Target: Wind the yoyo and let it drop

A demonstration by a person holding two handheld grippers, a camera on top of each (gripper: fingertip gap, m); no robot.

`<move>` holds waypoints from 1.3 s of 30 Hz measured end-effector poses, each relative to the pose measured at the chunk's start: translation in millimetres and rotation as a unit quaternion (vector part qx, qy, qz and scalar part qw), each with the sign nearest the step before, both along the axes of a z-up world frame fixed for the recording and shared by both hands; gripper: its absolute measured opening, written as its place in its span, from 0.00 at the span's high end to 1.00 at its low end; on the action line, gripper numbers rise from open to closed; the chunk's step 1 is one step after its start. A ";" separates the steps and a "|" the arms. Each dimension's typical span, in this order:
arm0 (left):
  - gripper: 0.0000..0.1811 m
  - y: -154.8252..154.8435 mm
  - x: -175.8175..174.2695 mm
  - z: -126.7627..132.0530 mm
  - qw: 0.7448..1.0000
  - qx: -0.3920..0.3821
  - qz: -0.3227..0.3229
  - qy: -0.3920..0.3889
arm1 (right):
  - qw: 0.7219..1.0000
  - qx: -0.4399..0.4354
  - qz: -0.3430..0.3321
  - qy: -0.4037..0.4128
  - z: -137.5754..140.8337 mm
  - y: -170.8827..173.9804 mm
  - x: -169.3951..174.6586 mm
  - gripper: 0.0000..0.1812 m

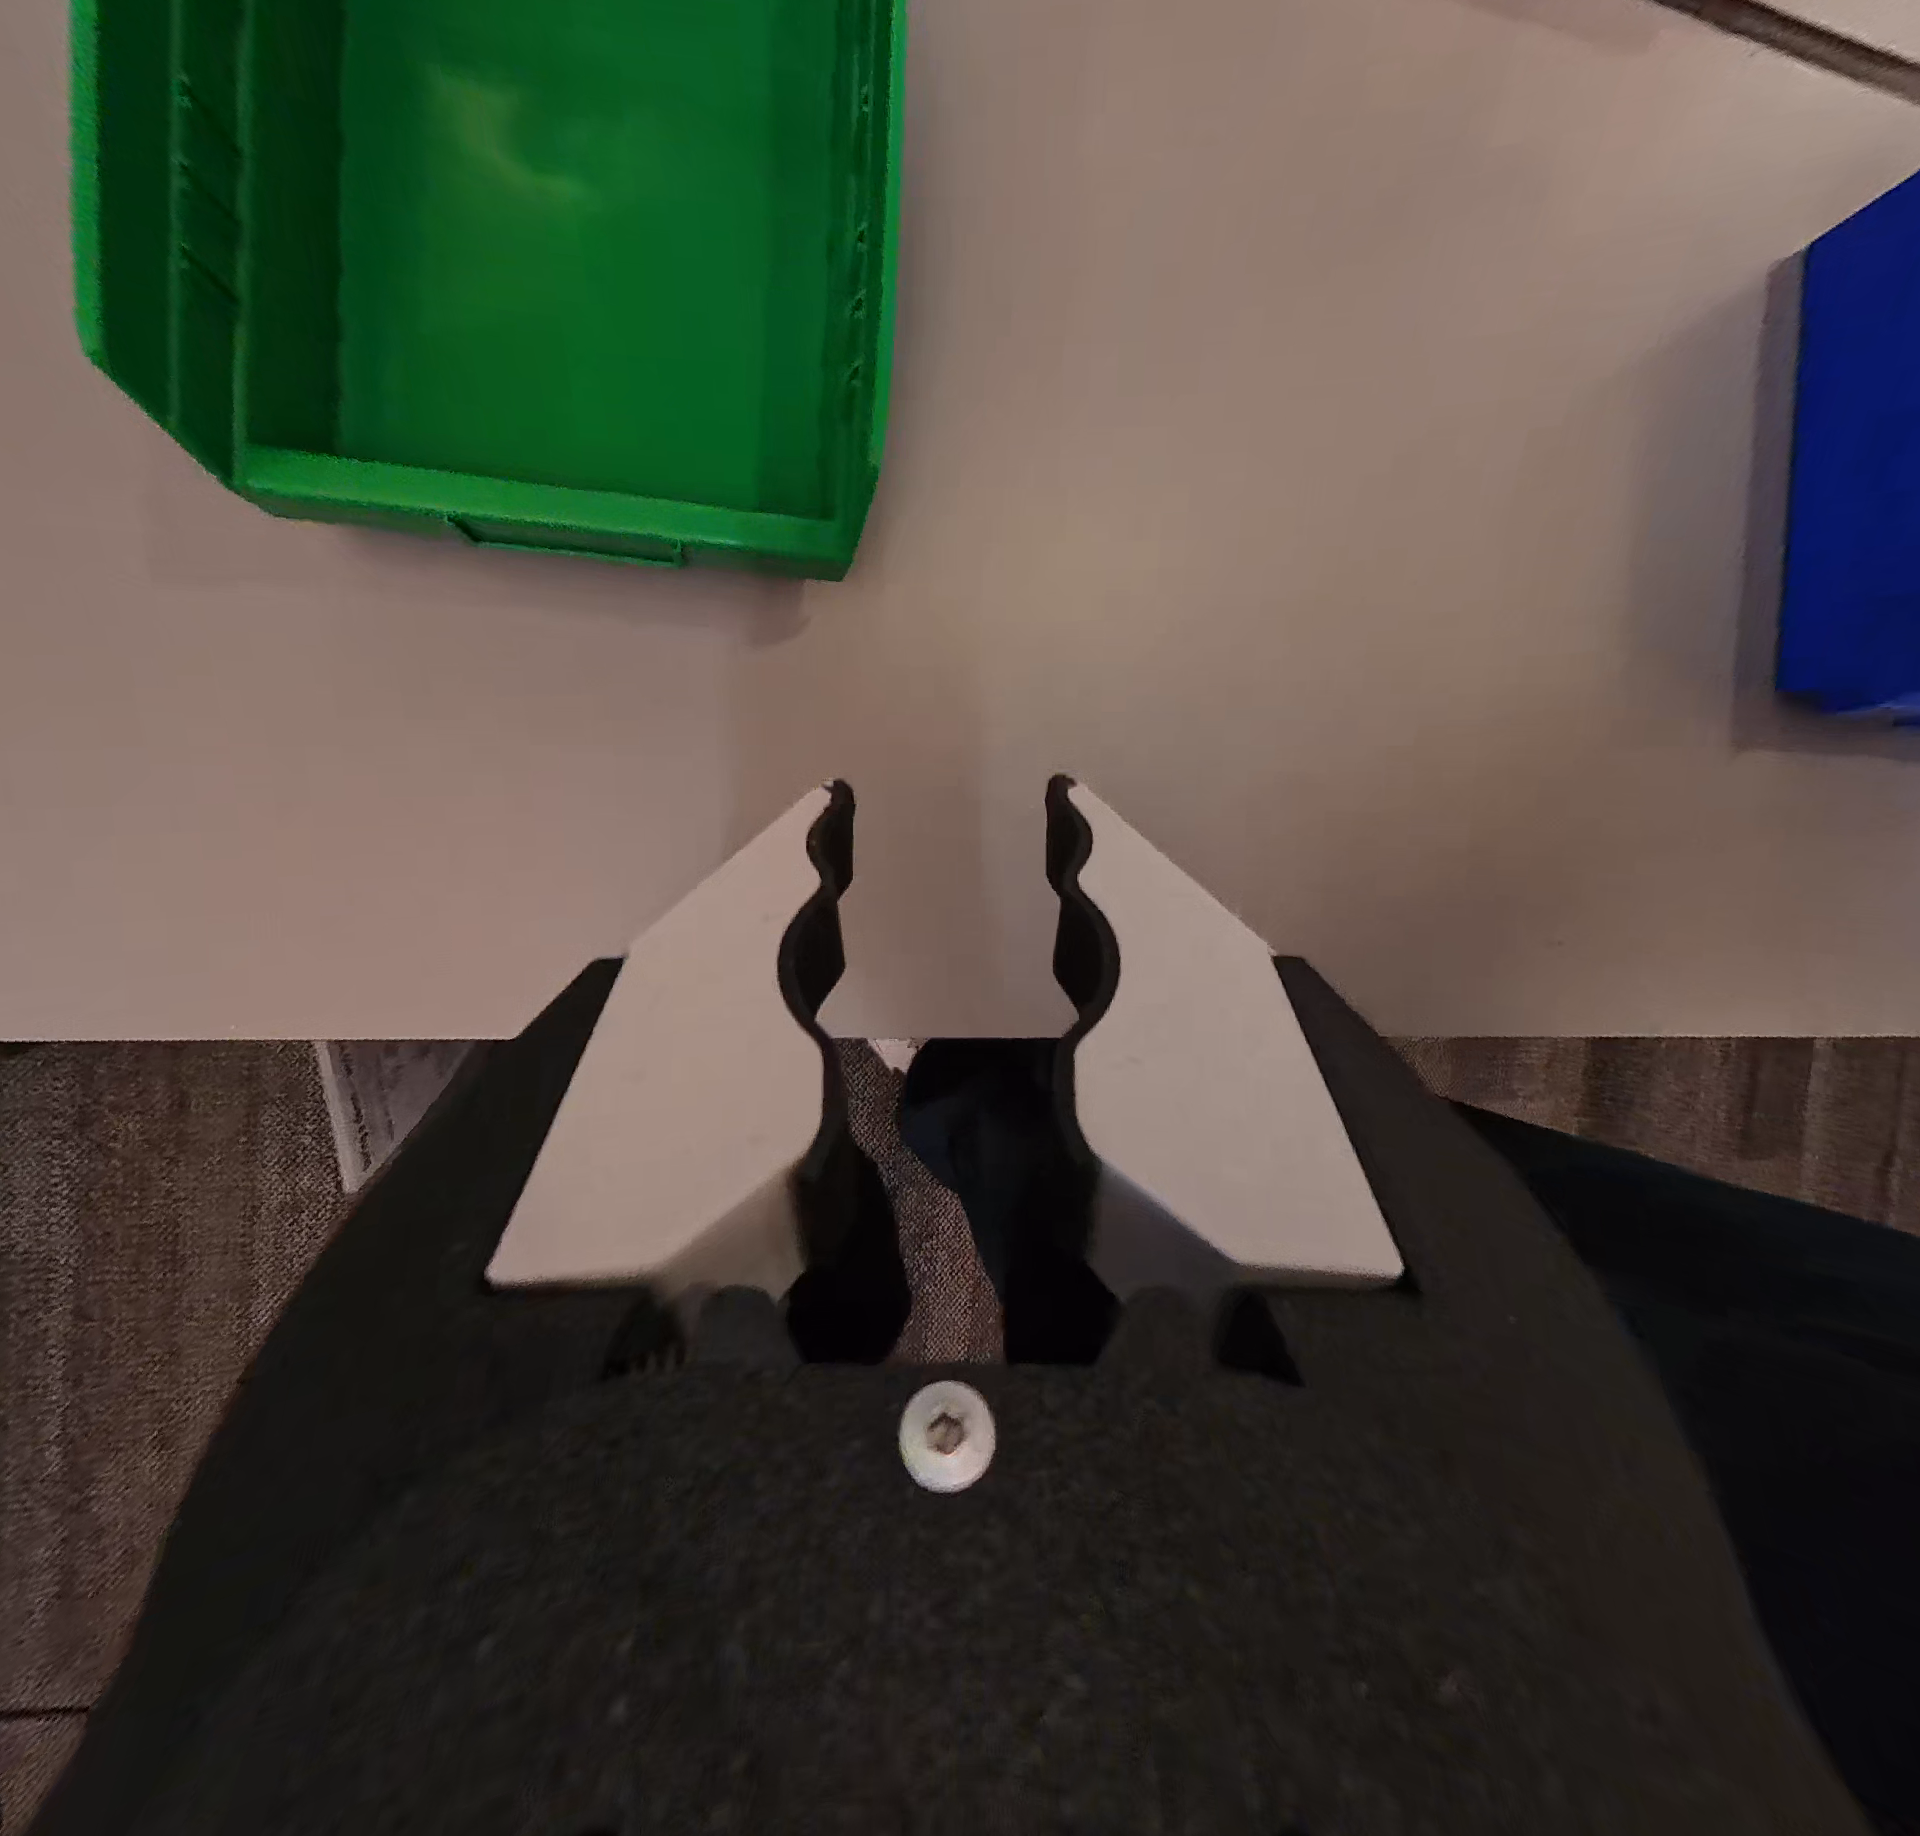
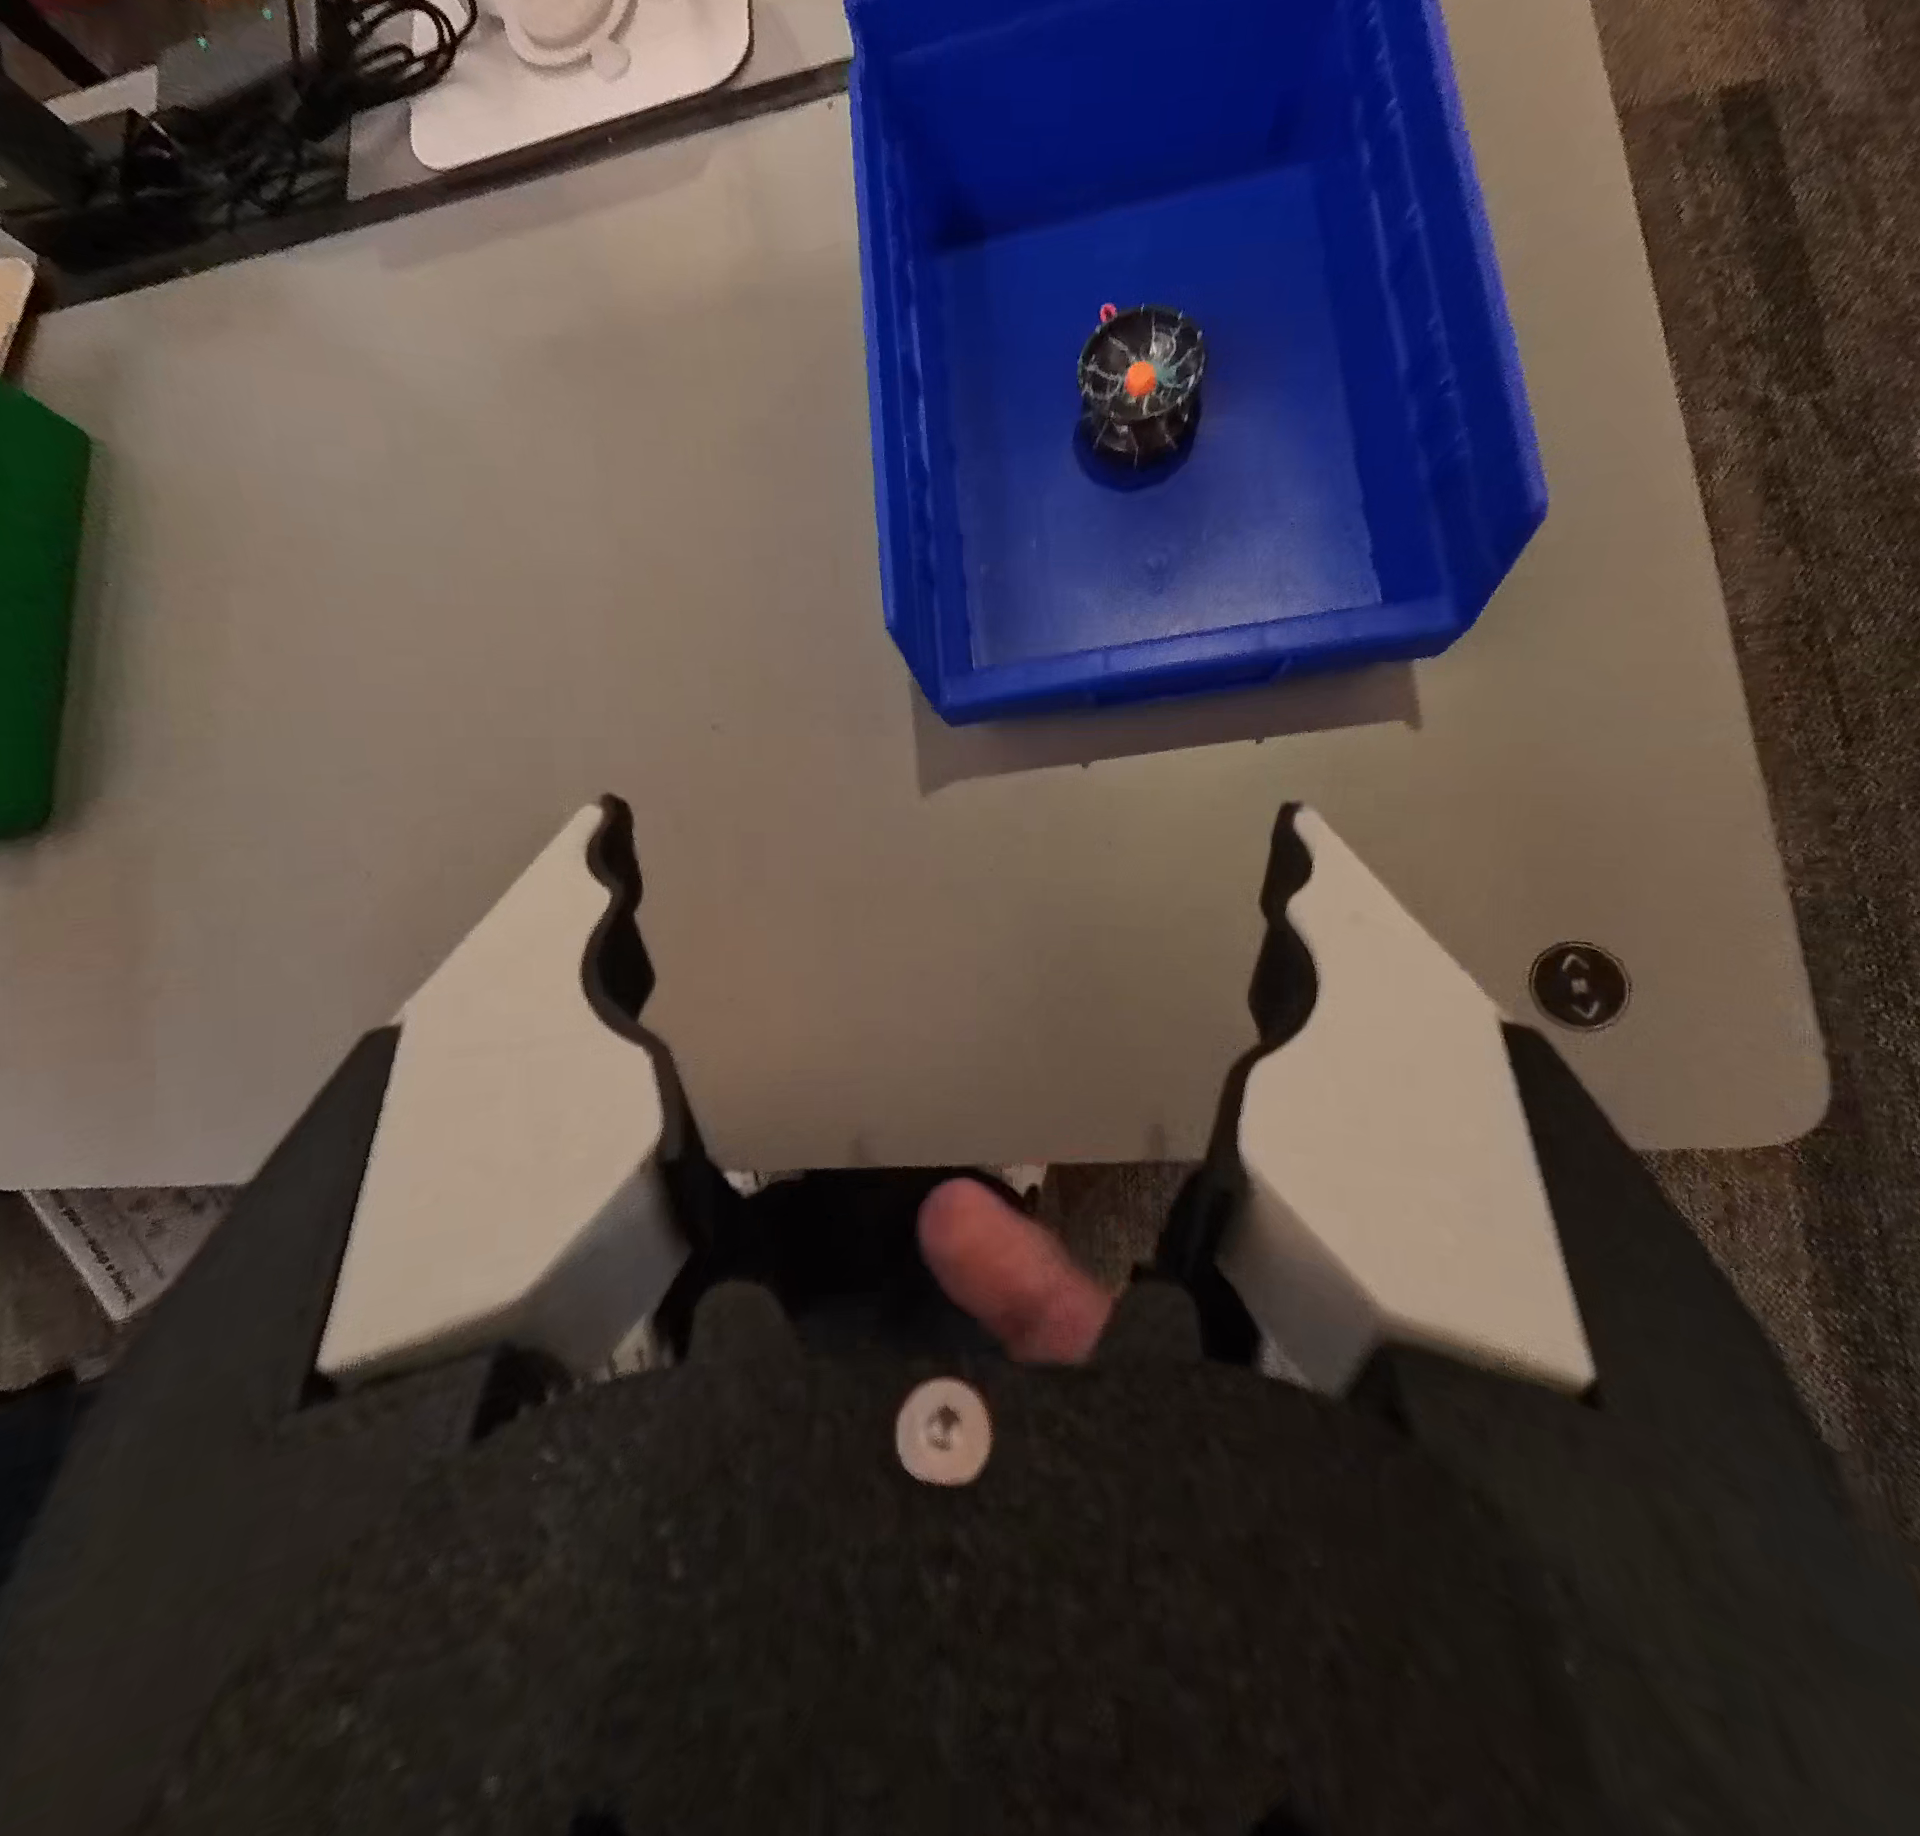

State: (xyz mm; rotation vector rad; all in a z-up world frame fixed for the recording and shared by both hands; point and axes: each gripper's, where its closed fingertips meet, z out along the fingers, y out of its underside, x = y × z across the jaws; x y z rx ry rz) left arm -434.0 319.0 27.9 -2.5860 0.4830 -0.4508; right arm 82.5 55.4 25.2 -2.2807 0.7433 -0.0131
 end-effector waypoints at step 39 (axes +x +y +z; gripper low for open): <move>0.63 -96.6 291.3 1.1 0.938 0.128 -0.313 -0.076 | 0.999 0.043 0.004 -0.027 11.4 12.2 78.6 0.59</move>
